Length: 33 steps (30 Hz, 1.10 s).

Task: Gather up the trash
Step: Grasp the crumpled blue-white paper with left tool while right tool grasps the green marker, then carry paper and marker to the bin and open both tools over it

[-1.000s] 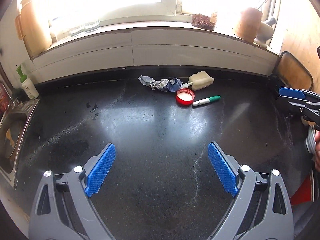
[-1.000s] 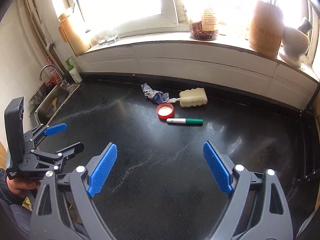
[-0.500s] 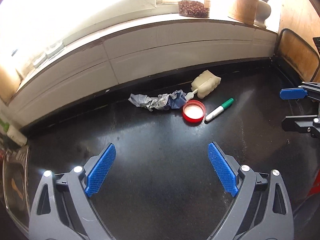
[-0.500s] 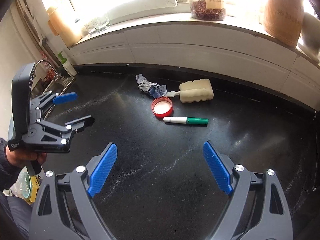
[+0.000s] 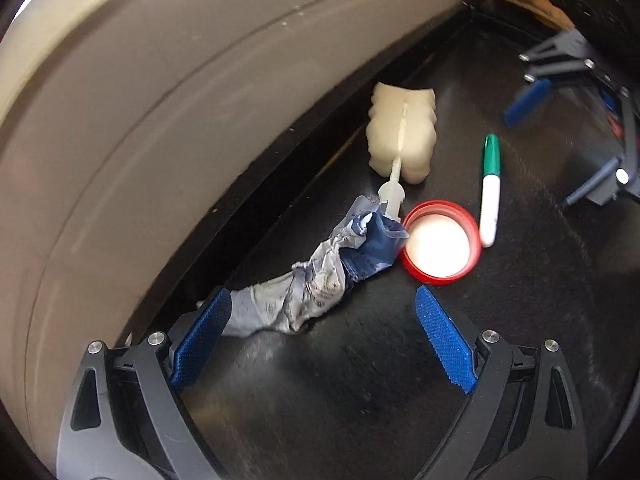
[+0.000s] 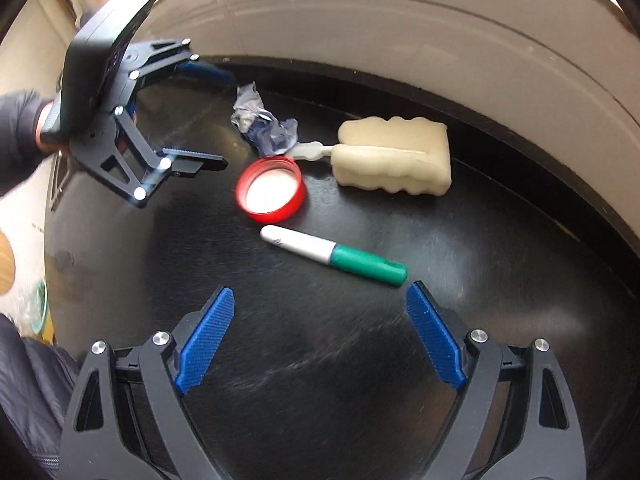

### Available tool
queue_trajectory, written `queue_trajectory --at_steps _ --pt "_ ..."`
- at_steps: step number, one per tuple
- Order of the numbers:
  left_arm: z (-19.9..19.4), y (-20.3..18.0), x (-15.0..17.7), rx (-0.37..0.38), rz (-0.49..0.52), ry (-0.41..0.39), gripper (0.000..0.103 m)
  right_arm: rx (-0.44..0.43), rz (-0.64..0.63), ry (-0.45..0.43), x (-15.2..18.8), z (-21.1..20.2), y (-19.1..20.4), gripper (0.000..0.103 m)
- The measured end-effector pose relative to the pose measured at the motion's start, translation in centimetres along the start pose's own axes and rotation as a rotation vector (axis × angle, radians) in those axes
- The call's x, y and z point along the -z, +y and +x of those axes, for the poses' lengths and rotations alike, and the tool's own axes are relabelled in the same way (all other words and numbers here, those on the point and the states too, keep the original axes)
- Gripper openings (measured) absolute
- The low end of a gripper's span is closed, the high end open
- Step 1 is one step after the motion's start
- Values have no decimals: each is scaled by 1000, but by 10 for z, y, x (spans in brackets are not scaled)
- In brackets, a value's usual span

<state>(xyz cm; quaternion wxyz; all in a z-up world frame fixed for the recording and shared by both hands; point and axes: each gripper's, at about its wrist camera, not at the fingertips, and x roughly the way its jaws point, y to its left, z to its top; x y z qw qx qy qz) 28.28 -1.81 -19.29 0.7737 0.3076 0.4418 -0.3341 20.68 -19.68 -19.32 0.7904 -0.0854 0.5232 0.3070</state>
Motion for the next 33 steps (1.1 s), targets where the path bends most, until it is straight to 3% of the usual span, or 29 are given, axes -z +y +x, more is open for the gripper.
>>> queue_trajectory --at_steps 5,9,10,14,16,18,19,20,22,29,33 --pt "22 4 -2 73 99 3 91 -19 -120 48 -14 24 -11 85" --pt "26 9 -5 118 111 -29 91 -39 -197 53 -22 31 -13 82" --pt "26 9 -5 134 117 -30 91 -53 -208 54 -23 31 -12 78" --pt "25 7 3 172 67 -44 89 -69 -254 55 -26 30 -6 36" --pt "21 4 6 163 23 -42 82 -69 -258 60 -24 29 -2 27" --pt "16 -1 9 169 -1 -42 59 -78 -263 62 -20 29 2 19" --pt "12 -5 10 167 -22 -39 53 -78 -261 67 -19 27 6 16" --pt "9 -9 11 155 -32 -38 40 -82 -259 73 -17 27 8 15" --pt "5 -18 11 111 -38 -34 31 -73 -253 78 -12 27 13 14" --pt "-14 -33 16 16 -179 -5 26 -43 -173 65 5 18 33 14" --pt "-55 -49 27 -36 -283 -31 26 -28 -131 11 4 -4 52 14"
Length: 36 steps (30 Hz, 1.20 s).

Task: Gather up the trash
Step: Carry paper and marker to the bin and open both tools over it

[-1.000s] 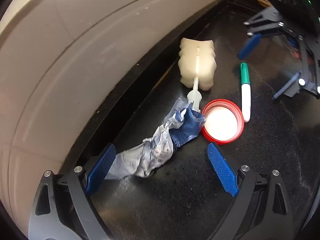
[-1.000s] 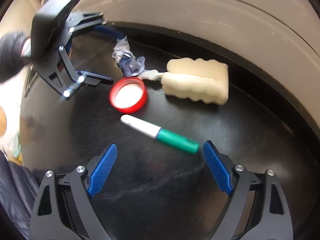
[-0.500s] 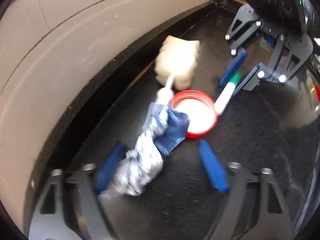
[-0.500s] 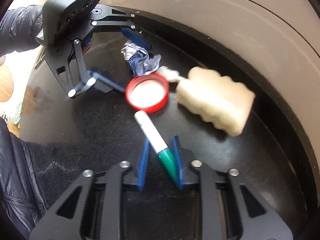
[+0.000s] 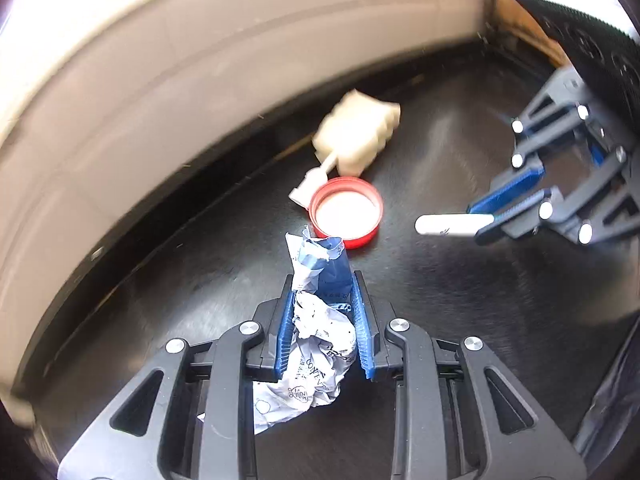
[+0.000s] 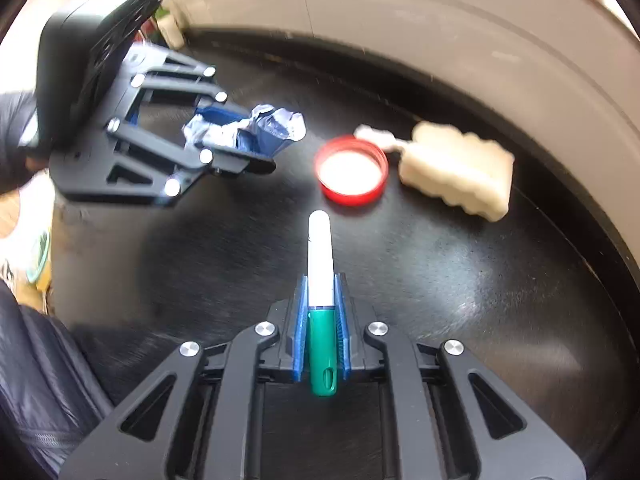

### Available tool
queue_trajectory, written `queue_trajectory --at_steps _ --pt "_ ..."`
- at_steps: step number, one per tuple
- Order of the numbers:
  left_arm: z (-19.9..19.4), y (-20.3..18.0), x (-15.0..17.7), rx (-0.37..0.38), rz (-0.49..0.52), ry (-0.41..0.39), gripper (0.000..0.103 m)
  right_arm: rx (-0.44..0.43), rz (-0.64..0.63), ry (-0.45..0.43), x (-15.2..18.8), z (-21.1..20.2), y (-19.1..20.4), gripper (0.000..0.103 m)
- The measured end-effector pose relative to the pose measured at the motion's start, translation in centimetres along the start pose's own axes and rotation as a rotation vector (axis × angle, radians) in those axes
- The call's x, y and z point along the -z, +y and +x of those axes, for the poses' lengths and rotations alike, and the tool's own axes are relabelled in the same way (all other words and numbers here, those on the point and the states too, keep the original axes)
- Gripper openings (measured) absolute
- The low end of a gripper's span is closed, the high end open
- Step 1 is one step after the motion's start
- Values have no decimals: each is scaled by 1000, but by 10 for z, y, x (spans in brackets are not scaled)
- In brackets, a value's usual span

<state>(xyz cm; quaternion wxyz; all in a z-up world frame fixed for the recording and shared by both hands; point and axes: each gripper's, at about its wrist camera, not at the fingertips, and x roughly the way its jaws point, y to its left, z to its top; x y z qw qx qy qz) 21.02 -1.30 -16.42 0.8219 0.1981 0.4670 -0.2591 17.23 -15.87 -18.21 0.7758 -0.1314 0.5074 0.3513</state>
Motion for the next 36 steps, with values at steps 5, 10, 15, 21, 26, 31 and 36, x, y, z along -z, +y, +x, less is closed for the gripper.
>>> queue_trajectory --at_steps 5,10,15,21,26,31,36 --pt "-57 -12 14 -98 -183 -34 26 -4 23 -75 -1 -39 27 14" --pt "-110 -26 59 -183 -396 -7 26 -14 -15 -117 -4 -66 69 14" --pt "-157 -47 114 -249 -528 -2 26 -52 -104 -116 -3 -73 121 14" --pt "-206 -56 199 -348 -698 20 26 -138 -230 -81 0 -63 205 14" --pt "-246 -57 277 -453 -865 38 26 -234 -358 -50 -4 -48 287 14" --pt "-281 -59 356 -557 -1041 61 26 -330 -485 -5 -7 -28 369 14" --pt "-308 -61 427 -636 -1201 89 26 -410 -601 46 -7 -3 454 14"
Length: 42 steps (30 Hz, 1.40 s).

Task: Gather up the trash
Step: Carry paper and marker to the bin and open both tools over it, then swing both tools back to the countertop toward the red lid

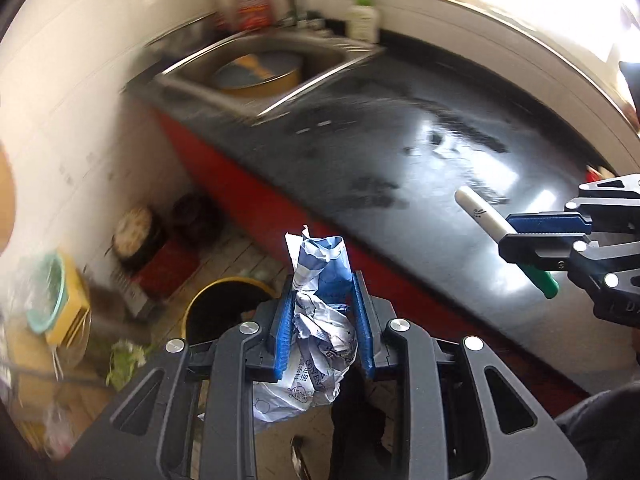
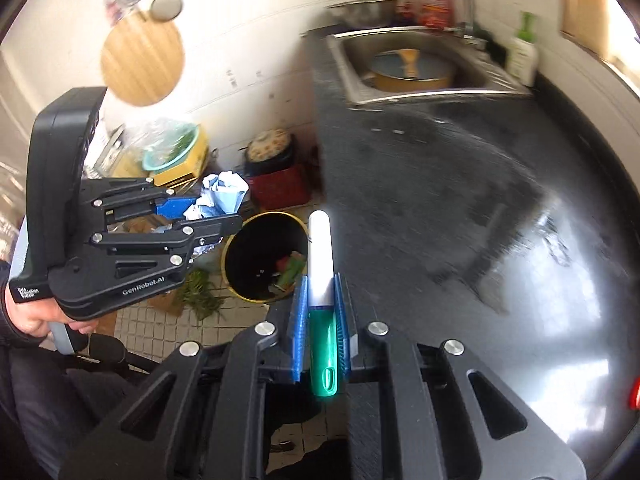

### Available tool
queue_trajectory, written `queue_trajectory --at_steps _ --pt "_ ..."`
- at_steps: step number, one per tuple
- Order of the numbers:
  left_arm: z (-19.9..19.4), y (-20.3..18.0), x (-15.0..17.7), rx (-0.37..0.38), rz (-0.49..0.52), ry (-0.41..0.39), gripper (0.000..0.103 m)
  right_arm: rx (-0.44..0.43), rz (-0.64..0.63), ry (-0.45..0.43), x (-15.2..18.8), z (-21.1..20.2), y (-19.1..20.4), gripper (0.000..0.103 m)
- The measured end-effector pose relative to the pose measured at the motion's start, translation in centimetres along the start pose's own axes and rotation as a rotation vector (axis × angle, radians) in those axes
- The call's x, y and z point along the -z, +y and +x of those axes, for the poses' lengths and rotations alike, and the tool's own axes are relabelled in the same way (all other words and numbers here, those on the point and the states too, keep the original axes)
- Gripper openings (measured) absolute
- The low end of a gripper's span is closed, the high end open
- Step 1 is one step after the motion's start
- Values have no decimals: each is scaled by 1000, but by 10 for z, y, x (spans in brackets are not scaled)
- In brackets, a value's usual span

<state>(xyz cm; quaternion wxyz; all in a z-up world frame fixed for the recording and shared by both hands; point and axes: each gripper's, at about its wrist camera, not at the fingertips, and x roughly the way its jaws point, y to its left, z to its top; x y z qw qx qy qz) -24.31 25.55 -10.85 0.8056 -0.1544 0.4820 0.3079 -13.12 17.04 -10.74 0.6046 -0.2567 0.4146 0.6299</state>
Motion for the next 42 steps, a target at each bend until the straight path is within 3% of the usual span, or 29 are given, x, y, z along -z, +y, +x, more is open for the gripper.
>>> queue_trajectory --at_steps 8,13,26,28,29,30,31,42 --pt "19 99 36 -75 -220 30 26 -95 -95 72 -61 92 69 14" --pt "34 138 50 -100 -297 59 26 -134 -140 133 -83 141 98 14" --pt "75 190 64 -80 -343 84 27 -151 -182 241 -110 228 123 14" --pt "81 195 65 -65 -342 89 47 -148 -185 260 -114 238 126 16" --pt "84 198 66 -81 -341 98 77 -146 -185 271 -115 241 126 32" --pt "85 199 67 -94 -342 91 85 -147 -186 273 -118 244 127 65" --pt "84 201 68 -93 -340 81 85 -144 -187 260 -119 243 127 76" --pt "74 199 71 -100 -320 88 85 -145 -175 217 -121 220 114 79"
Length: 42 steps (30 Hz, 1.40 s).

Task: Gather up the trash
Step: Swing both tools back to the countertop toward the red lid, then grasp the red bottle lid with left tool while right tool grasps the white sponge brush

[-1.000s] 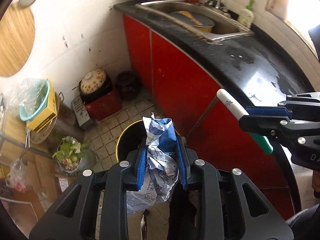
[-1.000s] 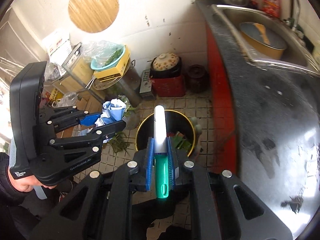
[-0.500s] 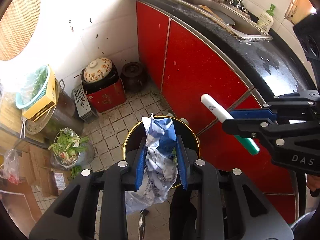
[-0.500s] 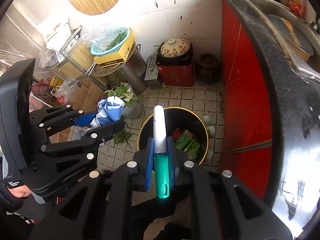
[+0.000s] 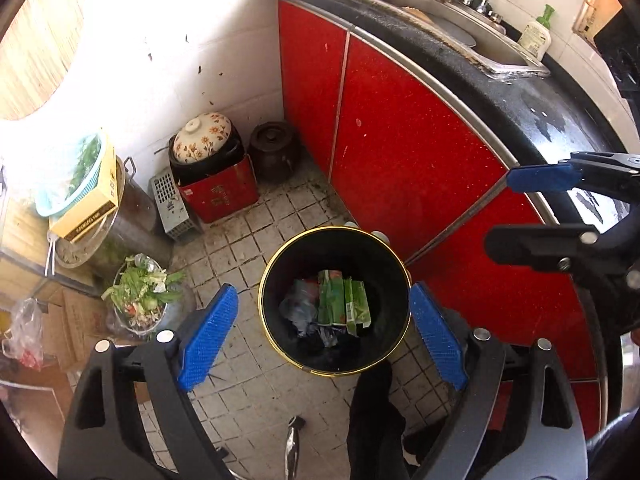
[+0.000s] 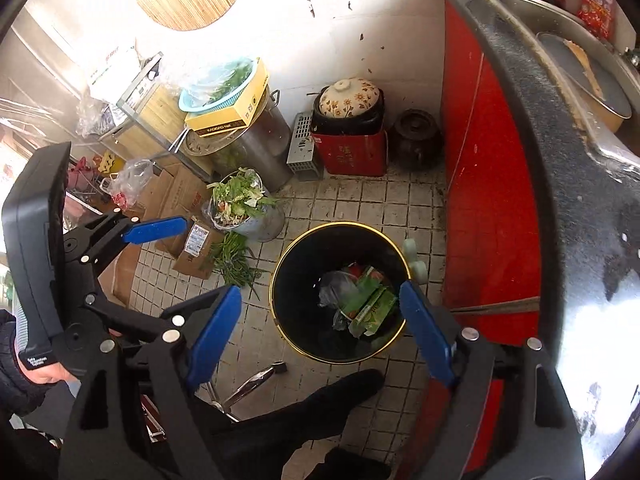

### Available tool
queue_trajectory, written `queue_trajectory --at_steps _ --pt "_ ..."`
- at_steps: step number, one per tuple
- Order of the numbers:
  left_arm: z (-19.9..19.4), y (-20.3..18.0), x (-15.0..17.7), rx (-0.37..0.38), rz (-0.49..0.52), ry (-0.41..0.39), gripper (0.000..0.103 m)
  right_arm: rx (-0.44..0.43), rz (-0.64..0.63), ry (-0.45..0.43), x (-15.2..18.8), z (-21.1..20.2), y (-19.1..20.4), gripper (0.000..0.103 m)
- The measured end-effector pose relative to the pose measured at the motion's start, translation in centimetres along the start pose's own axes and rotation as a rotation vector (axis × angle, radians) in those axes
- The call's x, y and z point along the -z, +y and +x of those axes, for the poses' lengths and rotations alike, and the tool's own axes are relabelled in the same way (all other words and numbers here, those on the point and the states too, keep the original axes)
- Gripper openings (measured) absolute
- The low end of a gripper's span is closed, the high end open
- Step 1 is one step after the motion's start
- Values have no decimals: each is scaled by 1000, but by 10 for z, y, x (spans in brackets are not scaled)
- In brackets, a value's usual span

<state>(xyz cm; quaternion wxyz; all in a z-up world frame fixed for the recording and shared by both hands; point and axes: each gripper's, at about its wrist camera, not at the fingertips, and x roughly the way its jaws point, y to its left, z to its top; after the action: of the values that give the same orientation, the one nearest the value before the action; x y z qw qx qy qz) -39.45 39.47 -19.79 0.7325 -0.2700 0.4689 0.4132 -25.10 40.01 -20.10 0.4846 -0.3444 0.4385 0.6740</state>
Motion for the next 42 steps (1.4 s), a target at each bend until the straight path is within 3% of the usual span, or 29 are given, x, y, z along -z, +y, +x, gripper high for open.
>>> queue_trajectory --at_steps 5,10,15,18,26,34,38,42 --pt "-17 -33 -14 9 99 -42 85 23 62 -66 13 -39 -16 79" --pt "-41 -99 -39 77 260 -114 85 87 152 -173 45 -103 -43 79" --pt "-67 -204 -60 205 465 -185 87 220 296 -290 110 -185 -85 80" --pt "-80 -271 -60 288 575 -205 87 336 431 -360 172 -244 -117 81" --pt "-120 -456 -9 517 841 -221 87 595 782 -489 362 -361 -167 81" --pt "-145 -573 64 619 1041 -215 89 739 1044 -553 522 -423 -177 81" --pt "-151 -604 85 633 1084 -206 89 761 1098 -567 558 -432 -180 81" --pt "-148 -624 93 625 1116 -196 89 759 1118 -575 573 -436 -187 81"
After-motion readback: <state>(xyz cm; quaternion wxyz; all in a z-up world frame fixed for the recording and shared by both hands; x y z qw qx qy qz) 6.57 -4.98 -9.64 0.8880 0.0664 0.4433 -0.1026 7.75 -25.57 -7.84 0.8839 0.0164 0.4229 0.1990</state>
